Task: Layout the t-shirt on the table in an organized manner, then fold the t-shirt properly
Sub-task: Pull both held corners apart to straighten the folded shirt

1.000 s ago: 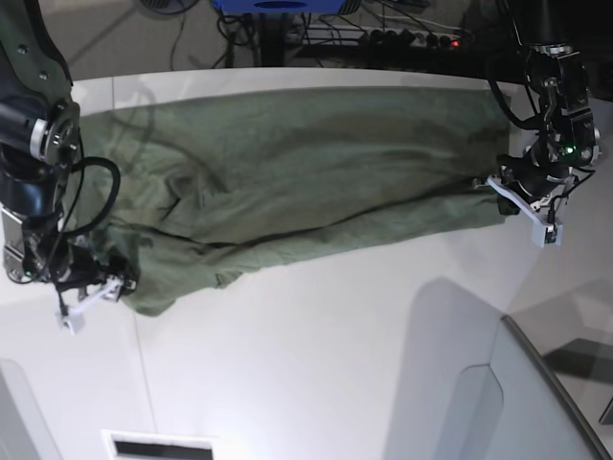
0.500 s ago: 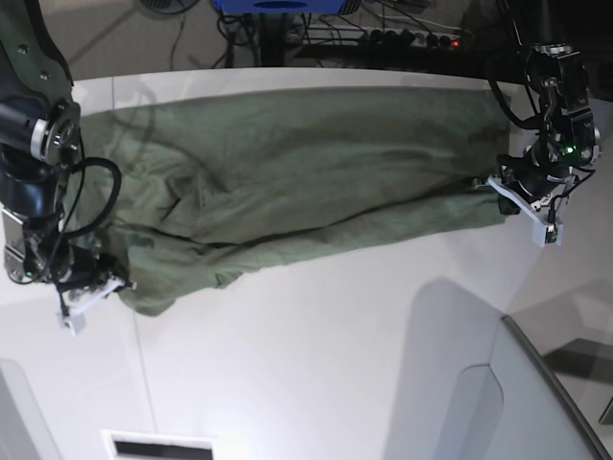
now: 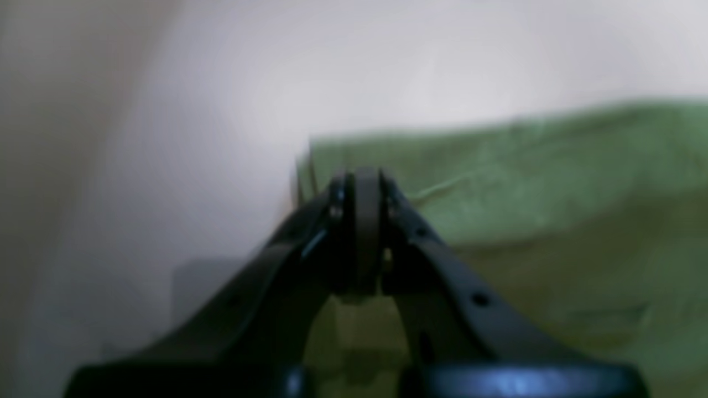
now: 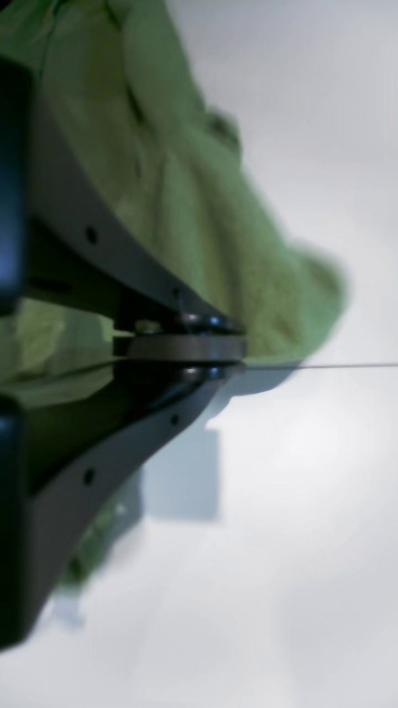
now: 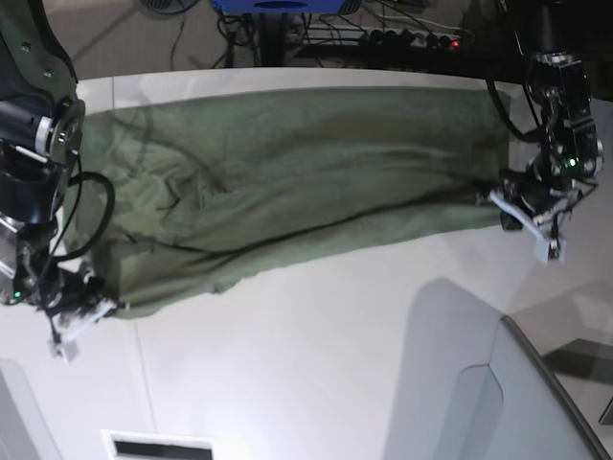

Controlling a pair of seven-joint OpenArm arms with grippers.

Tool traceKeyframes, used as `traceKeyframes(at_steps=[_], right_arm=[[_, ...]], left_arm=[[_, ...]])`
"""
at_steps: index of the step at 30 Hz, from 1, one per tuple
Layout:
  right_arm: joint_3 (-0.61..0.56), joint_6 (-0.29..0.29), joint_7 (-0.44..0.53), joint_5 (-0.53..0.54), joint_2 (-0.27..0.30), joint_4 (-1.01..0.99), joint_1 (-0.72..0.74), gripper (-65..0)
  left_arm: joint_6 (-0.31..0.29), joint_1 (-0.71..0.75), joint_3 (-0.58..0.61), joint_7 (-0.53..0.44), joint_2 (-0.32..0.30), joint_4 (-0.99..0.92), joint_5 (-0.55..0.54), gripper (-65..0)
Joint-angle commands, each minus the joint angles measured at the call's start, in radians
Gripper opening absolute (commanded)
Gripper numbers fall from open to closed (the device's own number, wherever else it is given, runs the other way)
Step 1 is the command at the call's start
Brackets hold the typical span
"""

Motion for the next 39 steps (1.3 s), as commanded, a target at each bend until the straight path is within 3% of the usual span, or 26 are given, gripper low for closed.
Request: traceKeyframes(at_steps=[1, 6, 10, 15, 24, 32, 36, 39], right_arm=[[0.001, 0.004, -0.002, 0.012, 0.016, 0.054, 0.035, -64.8], [0.001, 0.004, -0.085, 0.012, 0.016, 0.178, 0.056, -64.8], [-0.007, 0.006, -0.094, 0.012, 0.016, 0.181, 0.085, -64.8], [-0.157, 0.006, -0.082, 0.013, 0.016, 0.183, 0.113, -64.8], [-0.343, 0.006, 0.01, 0.015, 0.007, 0.175, 0.119, -64.8], [-0.364, 0.007, 0.099, 0.015, 0.012, 0.043, 0.096, -64.8], [-0.364, 0.078, 0.125, 0.012, 0.027, 0.028, 0.068, -65.0], [-0.364, 0.086, 0.121, 0.012, 0.045, 0.028, 0.061, -65.0]], left_arm=[[0.006, -0.029, -0.008, -0.027, -0.024, 0.034, -0.009, -65.0], [0.006, -0.093, 0.003, -0.027, -0.042, 0.054, -0.008, -65.0], [0.006, -0.132, -0.003, -0.025, -0.042, 0.054, -0.008, -65.0], [0.006, -0.132, -0.006, -0.025, -0.042, 0.054, -0.008, -65.0], [0.006, -0.093, -0.008, -0.025, -0.044, 0.071, -0.009, -65.0], [0.006, -0.043, -0.034, -0.025, -0.044, 0.103, -0.008, -65.0], [0.006, 0.0, -0.032, -0.029, -0.042, 0.109, -0.008, -65.0], [0.005, 0.022, -0.032, -0.029, -0.041, 0.109, -0.008, -65.0]])
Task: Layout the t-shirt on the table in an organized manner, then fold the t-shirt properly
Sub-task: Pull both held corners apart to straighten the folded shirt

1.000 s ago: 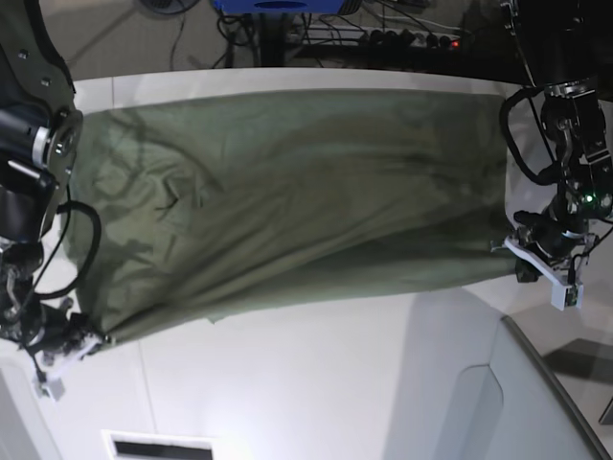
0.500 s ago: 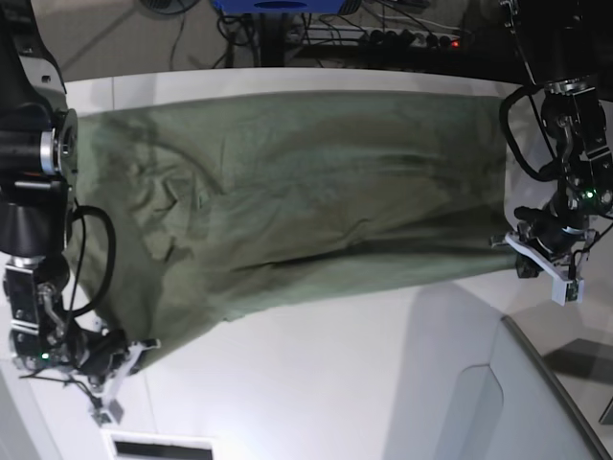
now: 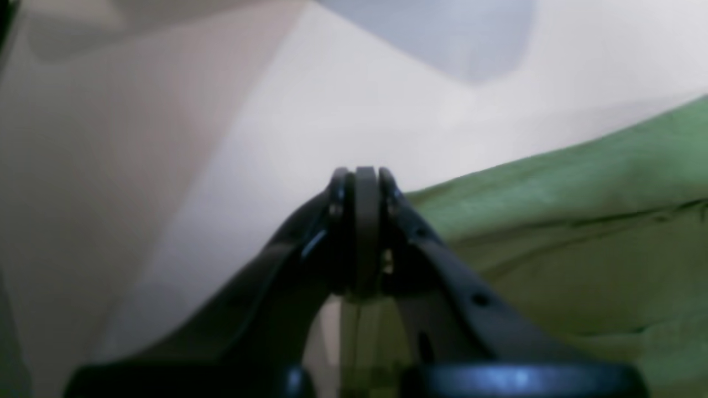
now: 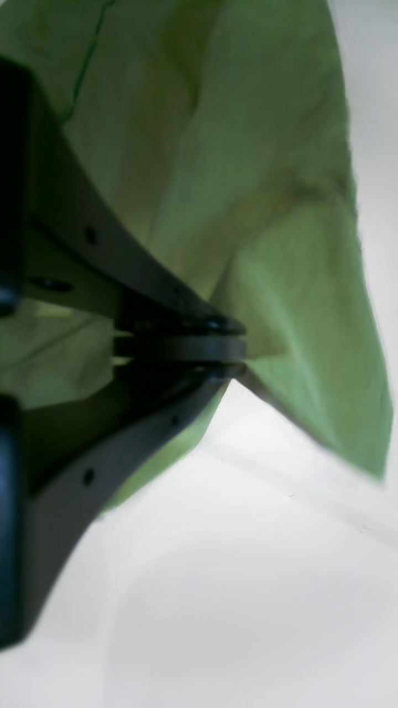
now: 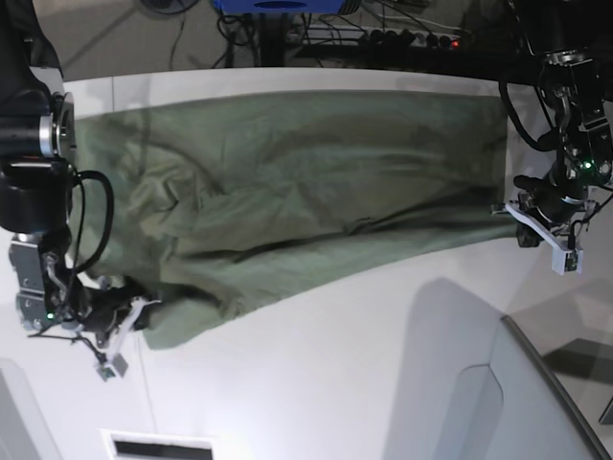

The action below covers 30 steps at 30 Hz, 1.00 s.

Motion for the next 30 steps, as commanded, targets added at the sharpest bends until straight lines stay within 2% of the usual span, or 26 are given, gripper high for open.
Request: traceKeyframes(at_steps=[1, 5, 12, 28, 30], right_arm=[[0.004, 0.004, 0.018, 0.009, 0.019, 0.02, 0.027, -65.0], [0.006, 0.006, 0.018, 0.009, 0.056, 0.024, 0.019, -65.0], [0.001, 0.008, 0.018, 0.009, 0.08, 0.026, 0.045, -65.0], [0.004, 0.009, 0.018, 0.009, 0.088, 0.11, 0.059, -65.0], [0.004, 0.009, 0.018, 0.009, 0.103, 0.127, 0.057, -65.0]], left_arm=[[0.002, -0.001, -0.006, -0.023, -0.017, 0.021, -0.004, -65.0], [0.002, 0.007, -0.004, -0.024, -0.017, 0.014, -0.004, -65.0], [0.002, -0.004, -0.004, -0.024, -0.014, 0.024, -0.004, -65.0], [0.002, -0.096, -0.004, -0.024, -0.014, 0.03, -0.004, -65.0], [0.002, -0.099, -0.004, -0.024, -0.012, 0.03, -0.004, -65.0]])
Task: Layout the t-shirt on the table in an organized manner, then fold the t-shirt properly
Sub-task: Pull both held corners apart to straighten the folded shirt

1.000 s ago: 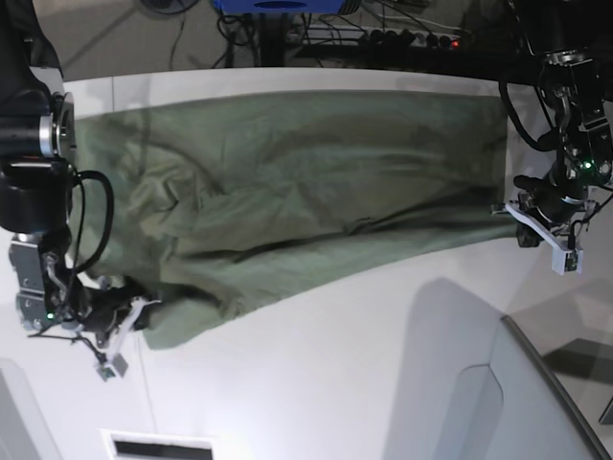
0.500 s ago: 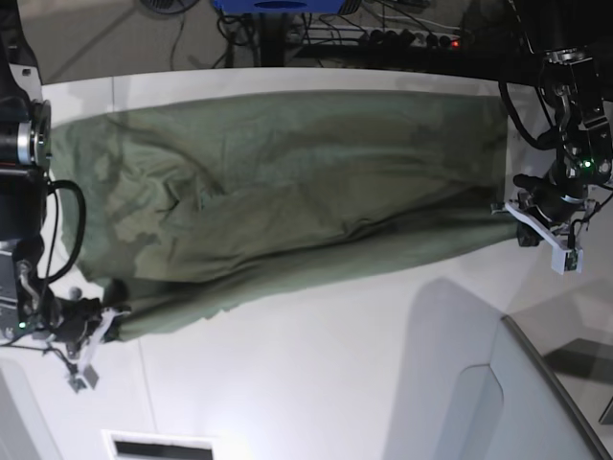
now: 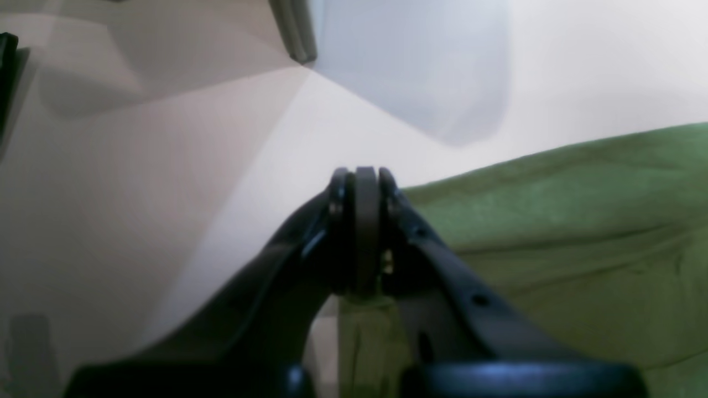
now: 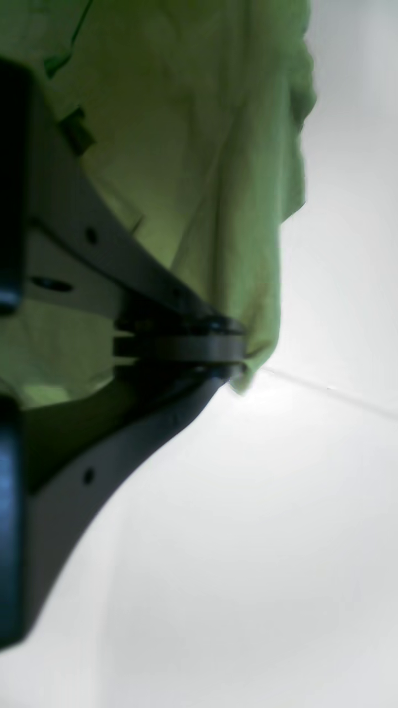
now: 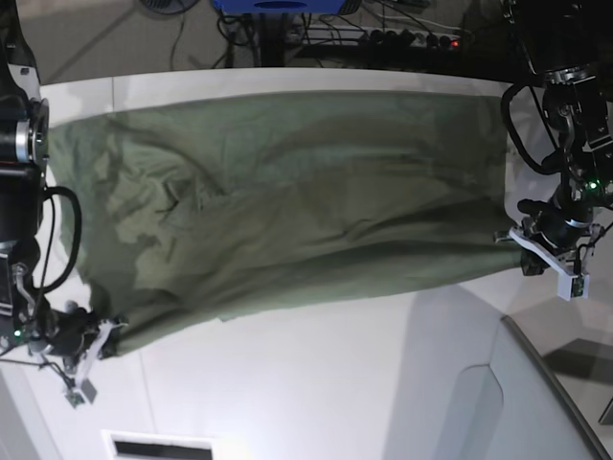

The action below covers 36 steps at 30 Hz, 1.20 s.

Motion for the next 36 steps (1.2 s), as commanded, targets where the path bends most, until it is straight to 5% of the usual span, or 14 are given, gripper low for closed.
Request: traceKeyframes(at_steps=[1, 18, 32, 36], right_arm=[[0.005, -0.002, 0.021, 0.008, 0.026, 0.019, 0.037, -65.0], [0.005, -0.002, 0.018, 0.008, 0.026, 0.02, -0.071, -65.0], [0.015, 0.058, -0.151, 0.013, 0.045, 0.039, -0.127, -65.0], [0.109, 0.058, -0.194, 0.013, 0.023, 0.145, -0.203, -65.0]], left_arm=[[0.006, -0.018, -0.005, -0.023, -0.016, 0.023, -0.004, -65.0], [0.006, 0.056, -0.005, -0.026, 0.02, 0.037, -0.004, -65.0], [0.006, 0.239, -0.008, -0.026, 0.013, 0.138, -0.004, -65.0], [0.006, 0.248, -0.007, -0.028, 0.011, 0.144, -0.004, -65.0]])
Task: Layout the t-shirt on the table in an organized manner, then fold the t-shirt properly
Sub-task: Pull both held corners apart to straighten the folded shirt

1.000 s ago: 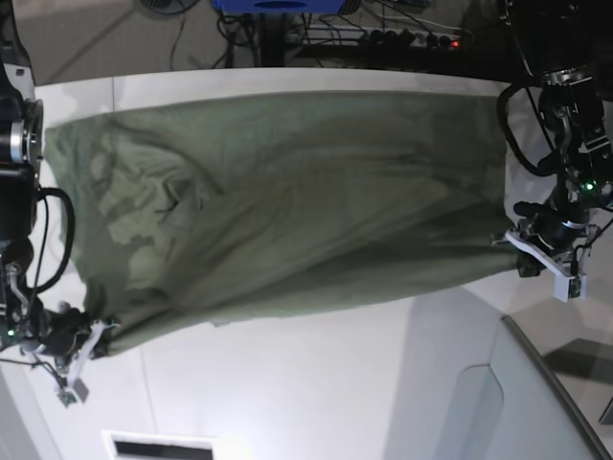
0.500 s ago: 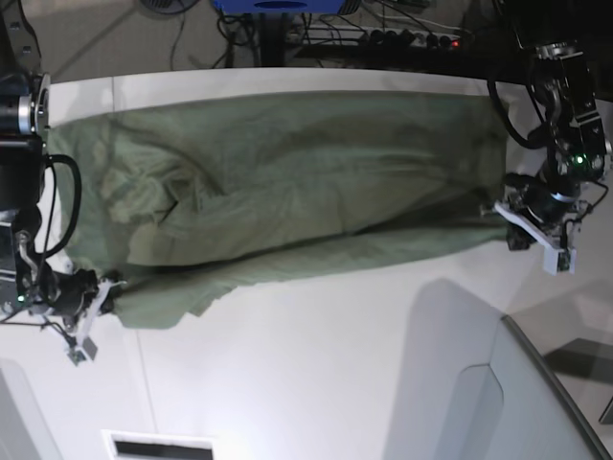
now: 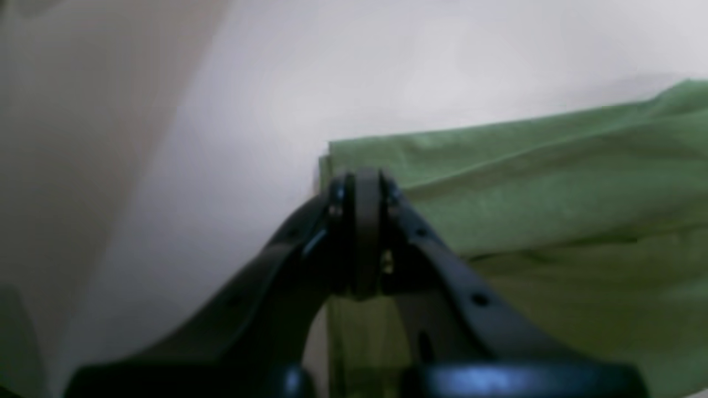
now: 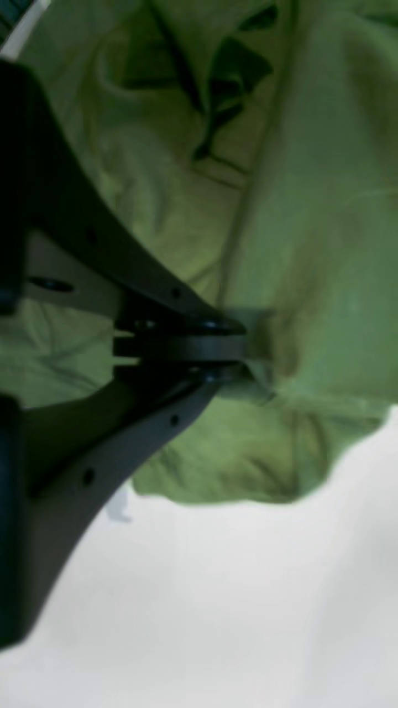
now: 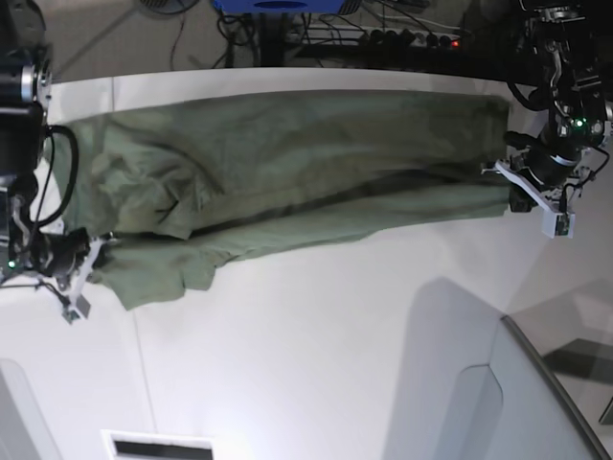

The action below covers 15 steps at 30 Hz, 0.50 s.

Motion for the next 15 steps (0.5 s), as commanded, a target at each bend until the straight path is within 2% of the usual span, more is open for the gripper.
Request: traceKeyframes(at_steps=[1, 10, 15], right_arm=[[0.028, -0.001, -0.002, 0.01, 0.01, 0.052, 0.022, -65.0], [0.123, -0.001, -0.14, 0.01, -0.02, 0.249, -0.056, -65.0], [0.13, -0.001, -0.205, 0.01, -0.039, 0.348, -0.099, -65.0]], left_arm=[[0.005, -0.008, -0.005, -0.02, -0.009, 0.019, -0.004, -65.0], [0.005, -0.042, -0.006, -0.02, -0.008, 0.015, -0.004, -65.0], [0.005, -0.051, -0.012, -0.02, -0.009, 0.013, -0.004, -65.0]])
